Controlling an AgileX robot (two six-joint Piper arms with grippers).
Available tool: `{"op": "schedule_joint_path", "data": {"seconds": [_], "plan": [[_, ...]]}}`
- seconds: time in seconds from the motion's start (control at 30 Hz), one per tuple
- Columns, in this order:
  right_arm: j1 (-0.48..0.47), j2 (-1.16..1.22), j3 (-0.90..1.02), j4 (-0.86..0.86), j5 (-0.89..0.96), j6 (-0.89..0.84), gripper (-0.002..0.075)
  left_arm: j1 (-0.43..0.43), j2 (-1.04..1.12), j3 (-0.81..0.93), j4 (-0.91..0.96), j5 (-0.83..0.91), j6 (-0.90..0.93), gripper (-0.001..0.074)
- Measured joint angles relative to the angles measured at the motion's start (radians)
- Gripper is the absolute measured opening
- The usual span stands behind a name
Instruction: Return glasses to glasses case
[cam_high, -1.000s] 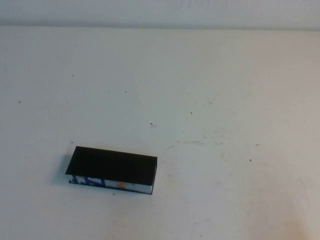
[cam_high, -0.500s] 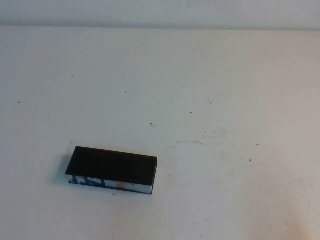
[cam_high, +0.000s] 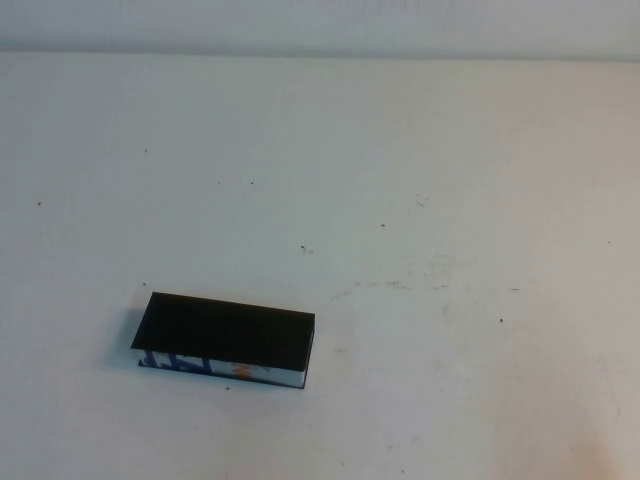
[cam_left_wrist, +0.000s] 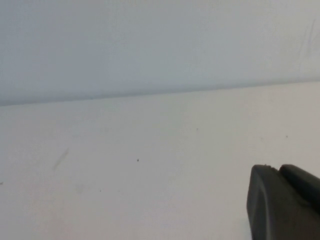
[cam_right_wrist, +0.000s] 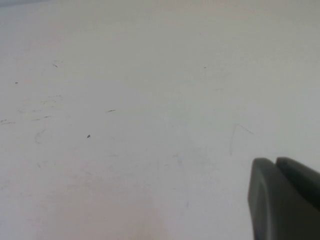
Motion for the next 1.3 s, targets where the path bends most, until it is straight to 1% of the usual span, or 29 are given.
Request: {"op": "schedule_joint_path", "data": {"seconds": [0.03,0.13,0.23,0.33,1.3], "plan": [[0.0,0.0,0.0,0.0,0.0,0.0,-0.0011,0.005,-0.011,0.0,0.082,0.024,-0.085,-0.0004],[0.0,0.0,0.0,0.0,0.0,0.0,-0.0011,0.017,-0.068,0.0,0.187,0.171,-0.197,-0.0004],[0.0,0.0,0.0,0.002,0.0,0.0,-0.0011,0.023,-0.089,0.0,0.228,0.305,-0.229,-0.0004],[0.0,-0.001,0.0,0.002,0.0,0.0,-0.0011,0.023,-0.089,0.0,0.236,0.372,-0.238,-0.0004],[0.0,-0.001,0.0,0.004,0.0,0.0,-0.0011,0.023,-0.091,0.0,0.246,0.397,-0.261,-0.0004]]}}
